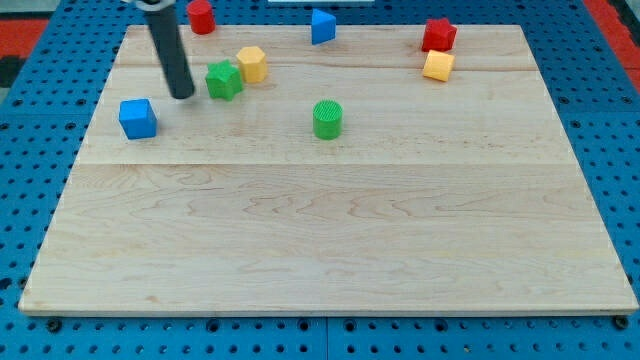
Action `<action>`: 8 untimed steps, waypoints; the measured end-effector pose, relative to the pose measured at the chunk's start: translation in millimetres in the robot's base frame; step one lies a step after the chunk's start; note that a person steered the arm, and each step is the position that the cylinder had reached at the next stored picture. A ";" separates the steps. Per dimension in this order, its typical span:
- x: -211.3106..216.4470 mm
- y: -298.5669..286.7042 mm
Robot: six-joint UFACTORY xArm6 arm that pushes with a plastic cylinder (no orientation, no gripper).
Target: Move the green star to the right
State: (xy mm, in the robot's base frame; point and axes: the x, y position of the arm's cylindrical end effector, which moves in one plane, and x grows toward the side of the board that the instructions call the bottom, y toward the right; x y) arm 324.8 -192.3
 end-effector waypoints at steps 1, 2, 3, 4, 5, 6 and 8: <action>-13.5 52.1; -25.8 62.1; -44.4 39.6; -40.9 60.9; -22.9 126.2; -14.7 198.5; -15.7 252.6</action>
State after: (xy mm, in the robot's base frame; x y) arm 309.1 60.3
